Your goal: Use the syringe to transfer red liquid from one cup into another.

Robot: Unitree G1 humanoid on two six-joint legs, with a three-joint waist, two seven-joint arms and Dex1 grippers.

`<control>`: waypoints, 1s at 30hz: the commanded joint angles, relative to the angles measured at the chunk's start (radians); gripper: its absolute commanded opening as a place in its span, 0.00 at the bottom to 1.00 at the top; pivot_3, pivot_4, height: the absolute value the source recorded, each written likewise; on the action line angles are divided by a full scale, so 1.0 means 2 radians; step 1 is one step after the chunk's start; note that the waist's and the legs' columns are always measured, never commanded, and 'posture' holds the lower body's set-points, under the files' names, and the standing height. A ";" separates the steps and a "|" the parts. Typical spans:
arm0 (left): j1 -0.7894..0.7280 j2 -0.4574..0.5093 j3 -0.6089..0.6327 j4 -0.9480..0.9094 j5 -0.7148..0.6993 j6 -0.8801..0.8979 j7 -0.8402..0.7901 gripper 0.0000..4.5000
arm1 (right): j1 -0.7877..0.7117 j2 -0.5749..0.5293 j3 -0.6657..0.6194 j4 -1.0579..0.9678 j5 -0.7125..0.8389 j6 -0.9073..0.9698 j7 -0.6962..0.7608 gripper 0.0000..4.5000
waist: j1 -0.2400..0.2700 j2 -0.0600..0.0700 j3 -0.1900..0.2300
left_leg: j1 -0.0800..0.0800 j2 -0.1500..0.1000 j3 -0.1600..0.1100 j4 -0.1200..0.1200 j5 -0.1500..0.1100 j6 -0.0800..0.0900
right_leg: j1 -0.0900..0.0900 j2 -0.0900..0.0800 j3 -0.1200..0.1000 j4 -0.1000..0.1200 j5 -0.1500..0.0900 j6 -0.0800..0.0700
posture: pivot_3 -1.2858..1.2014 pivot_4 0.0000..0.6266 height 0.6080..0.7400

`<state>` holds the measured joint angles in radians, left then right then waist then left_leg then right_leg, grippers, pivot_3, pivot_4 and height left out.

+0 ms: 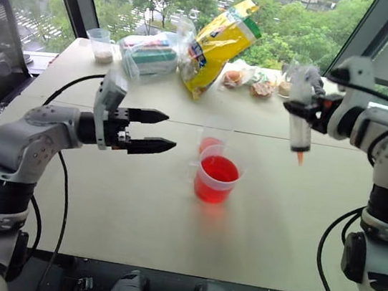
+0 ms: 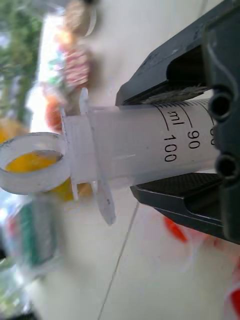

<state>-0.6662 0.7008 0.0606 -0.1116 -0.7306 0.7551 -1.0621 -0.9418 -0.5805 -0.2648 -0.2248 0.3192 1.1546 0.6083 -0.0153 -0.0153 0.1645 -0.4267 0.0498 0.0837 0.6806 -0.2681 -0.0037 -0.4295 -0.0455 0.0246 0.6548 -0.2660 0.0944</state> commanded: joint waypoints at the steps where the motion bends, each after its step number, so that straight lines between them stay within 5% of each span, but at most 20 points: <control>1: -0.032 -0.003 -0.006 0.023 0.010 -0.016 -0.018 1.00 | 0.014 0.037 -0.016 -0.111 0.046 -0.058 -0.009 0.33 | 0.000 0.000 0.000 | 0.000 0.000 0.000 0.000 0.000 0.000 | 0.000 0.000 0.000 0.000 0.000 0.000 | 0.52 0.24 1.00; 10: -0.091 -0.019 -0.026 0.070 0.031 -0.028 -0.053 1.00 | 0.148 0.151 0.077 -0.170 0.039 -0.220 -0.050 0.33 | 0.001 0.000 0.000 | 0.000 0.000 0.000 0.001 0.000 0.000 | 0.001 0.000 0.000 0.000 0.000 0.000 | 0.52 0.24 1.00; 17: -0.145 -0.032 -0.031 0.096 0.039 -0.037 -0.073 1.00 | 0.277 0.162 0.144 -0.123 -0.019 -0.358 -0.051 0.33 | 0.001 0.000 0.000 | 0.000 0.000 0.000 0.001 0.000 0.000 | 0.001 0.000 0.000 0.000 0.000 0.000 | 0.52 0.24 1.00; 30: -0.222 -0.115 -0.068 0.212 0.140 -0.154 -0.051 1.00 | 0.313 0.165 0.160 -0.116 -0.022 -0.396 -0.064 0.33 | 0.000 0.000 0.000 | 0.000 0.000 0.000 0.001 0.000 -0.001 | 0.001 0.000 0.000 0.000 0.000 0.000 | 0.52 0.24 1.00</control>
<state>-1.0845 0.4666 -0.0712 0.3191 -0.4708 0.4874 -1.1539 -0.3122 -0.2544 0.0625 -0.4174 0.2598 0.3840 0.4859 -0.0149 -0.0156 0.1645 -0.4266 0.0492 0.0829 0.6825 -0.2673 -0.0049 -0.4280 -0.0446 0.0238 0.6550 -0.2660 0.0945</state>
